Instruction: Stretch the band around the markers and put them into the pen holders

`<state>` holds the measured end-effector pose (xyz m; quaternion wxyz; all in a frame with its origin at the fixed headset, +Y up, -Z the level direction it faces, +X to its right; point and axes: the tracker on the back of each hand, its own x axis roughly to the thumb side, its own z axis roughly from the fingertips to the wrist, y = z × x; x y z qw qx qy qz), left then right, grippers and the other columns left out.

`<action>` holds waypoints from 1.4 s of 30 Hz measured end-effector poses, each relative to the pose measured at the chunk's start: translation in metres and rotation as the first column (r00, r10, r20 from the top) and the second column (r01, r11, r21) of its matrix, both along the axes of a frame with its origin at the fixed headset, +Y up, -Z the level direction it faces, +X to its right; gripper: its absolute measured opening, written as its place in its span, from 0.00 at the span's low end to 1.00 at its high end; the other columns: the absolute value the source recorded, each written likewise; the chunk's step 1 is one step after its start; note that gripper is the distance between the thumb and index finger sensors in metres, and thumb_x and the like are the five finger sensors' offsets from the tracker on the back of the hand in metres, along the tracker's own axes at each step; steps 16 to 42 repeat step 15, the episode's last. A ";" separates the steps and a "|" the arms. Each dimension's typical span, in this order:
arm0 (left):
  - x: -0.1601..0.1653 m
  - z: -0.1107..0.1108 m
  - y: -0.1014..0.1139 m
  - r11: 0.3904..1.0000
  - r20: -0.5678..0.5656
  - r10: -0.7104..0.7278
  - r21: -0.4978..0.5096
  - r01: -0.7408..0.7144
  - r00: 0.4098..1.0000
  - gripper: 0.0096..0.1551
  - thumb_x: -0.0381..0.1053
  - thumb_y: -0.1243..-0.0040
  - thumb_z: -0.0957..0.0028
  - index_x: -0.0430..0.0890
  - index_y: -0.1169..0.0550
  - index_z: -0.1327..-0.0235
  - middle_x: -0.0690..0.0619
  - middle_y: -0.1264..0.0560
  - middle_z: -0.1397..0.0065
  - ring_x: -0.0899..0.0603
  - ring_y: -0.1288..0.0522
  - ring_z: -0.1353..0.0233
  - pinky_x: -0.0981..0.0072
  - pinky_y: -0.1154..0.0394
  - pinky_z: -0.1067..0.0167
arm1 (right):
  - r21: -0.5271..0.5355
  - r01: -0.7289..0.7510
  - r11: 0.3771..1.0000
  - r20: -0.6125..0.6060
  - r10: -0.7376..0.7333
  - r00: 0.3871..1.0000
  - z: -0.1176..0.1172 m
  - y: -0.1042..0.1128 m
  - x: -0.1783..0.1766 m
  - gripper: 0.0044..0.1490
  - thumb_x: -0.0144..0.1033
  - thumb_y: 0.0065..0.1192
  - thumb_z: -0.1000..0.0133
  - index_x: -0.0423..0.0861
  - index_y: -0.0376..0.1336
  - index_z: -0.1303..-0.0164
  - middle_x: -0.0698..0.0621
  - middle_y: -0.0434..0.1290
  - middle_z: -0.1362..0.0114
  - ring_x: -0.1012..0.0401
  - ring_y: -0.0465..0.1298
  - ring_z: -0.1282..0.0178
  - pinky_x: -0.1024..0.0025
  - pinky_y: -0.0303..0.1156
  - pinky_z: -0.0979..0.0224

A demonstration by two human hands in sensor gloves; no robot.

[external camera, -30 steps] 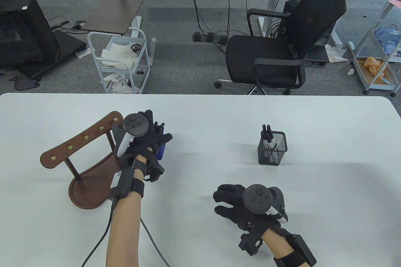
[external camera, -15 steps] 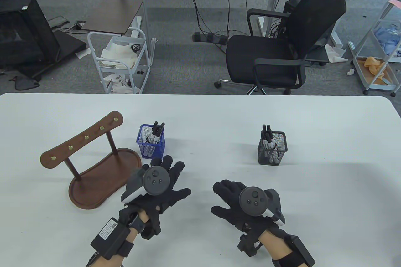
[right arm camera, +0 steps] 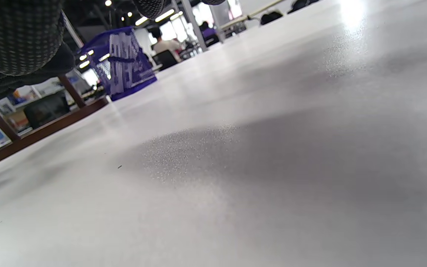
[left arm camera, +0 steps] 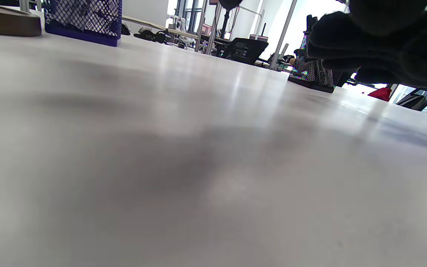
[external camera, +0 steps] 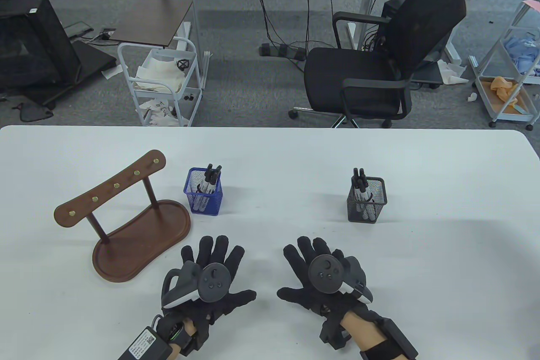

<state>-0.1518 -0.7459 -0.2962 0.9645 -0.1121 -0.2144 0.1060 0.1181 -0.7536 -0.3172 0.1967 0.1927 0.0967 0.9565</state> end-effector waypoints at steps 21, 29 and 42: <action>0.001 -0.004 -0.001 1.000 0.001 0.007 0.006 -0.007 1.000 0.62 0.81 0.50 0.45 0.47 0.53 0.08 0.32 0.64 0.06 0.20 0.71 0.15 0.14 0.72 0.34 | 0.010 -0.004 1.000 0.003 0.004 1.000 0.000 0.002 0.001 0.61 0.68 0.67 0.51 0.56 0.46 0.13 0.42 0.40 0.05 0.36 0.36 0.11 0.20 0.36 0.24; 0.001 -0.004 -0.001 1.000 0.001 0.007 0.006 -0.007 1.000 0.62 0.81 0.50 0.45 0.47 0.53 0.08 0.32 0.64 0.06 0.20 0.71 0.15 0.14 0.72 0.34 | 0.010 -0.004 1.000 0.003 0.004 1.000 0.000 0.002 0.001 0.61 0.68 0.67 0.51 0.56 0.46 0.13 0.42 0.40 0.05 0.36 0.36 0.11 0.20 0.36 0.24; 0.001 -0.004 -0.001 1.000 0.001 0.007 0.006 -0.007 1.000 0.62 0.81 0.50 0.45 0.47 0.53 0.08 0.32 0.64 0.06 0.20 0.71 0.15 0.14 0.72 0.34 | 0.010 -0.004 1.000 0.003 0.004 1.000 0.000 0.002 0.001 0.61 0.68 0.67 0.51 0.56 0.46 0.13 0.42 0.40 0.05 0.36 0.36 0.11 0.20 0.36 0.24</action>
